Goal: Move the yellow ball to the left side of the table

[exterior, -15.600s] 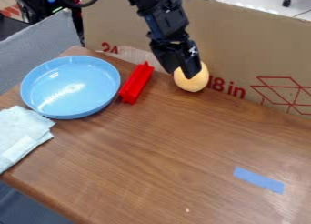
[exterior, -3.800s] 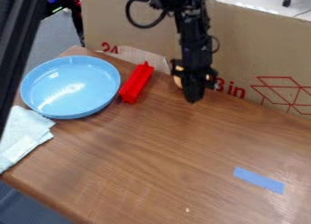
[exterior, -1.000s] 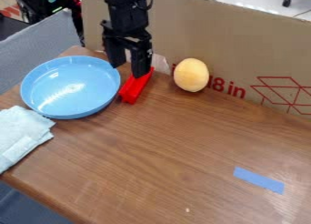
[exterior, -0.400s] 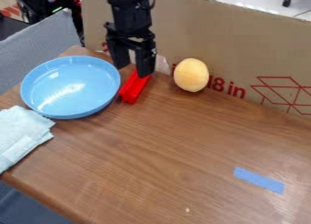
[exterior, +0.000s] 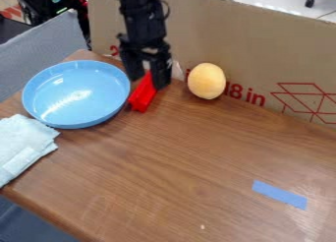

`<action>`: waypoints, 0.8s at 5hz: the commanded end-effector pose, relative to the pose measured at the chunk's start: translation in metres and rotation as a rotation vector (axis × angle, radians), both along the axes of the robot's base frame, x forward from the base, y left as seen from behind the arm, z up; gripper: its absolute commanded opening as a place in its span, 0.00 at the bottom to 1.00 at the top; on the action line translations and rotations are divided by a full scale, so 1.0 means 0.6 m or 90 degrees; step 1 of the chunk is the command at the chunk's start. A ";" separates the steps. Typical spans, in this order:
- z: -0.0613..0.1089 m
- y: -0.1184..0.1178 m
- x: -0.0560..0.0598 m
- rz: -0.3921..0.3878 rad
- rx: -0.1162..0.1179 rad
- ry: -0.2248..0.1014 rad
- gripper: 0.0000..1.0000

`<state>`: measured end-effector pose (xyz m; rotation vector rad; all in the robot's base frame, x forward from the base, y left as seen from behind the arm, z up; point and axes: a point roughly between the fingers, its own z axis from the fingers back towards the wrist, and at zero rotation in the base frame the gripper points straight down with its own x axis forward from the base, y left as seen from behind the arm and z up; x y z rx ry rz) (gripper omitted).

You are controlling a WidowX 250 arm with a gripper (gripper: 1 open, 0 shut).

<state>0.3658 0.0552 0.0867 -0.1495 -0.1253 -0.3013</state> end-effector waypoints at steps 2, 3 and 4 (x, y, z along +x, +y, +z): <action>0.154 -0.005 0.039 -0.001 0.005 -0.088 1.00; 0.131 -0.021 0.080 -0.001 -0.013 -0.071 1.00; 0.118 -0.060 0.102 0.008 -0.008 -0.072 1.00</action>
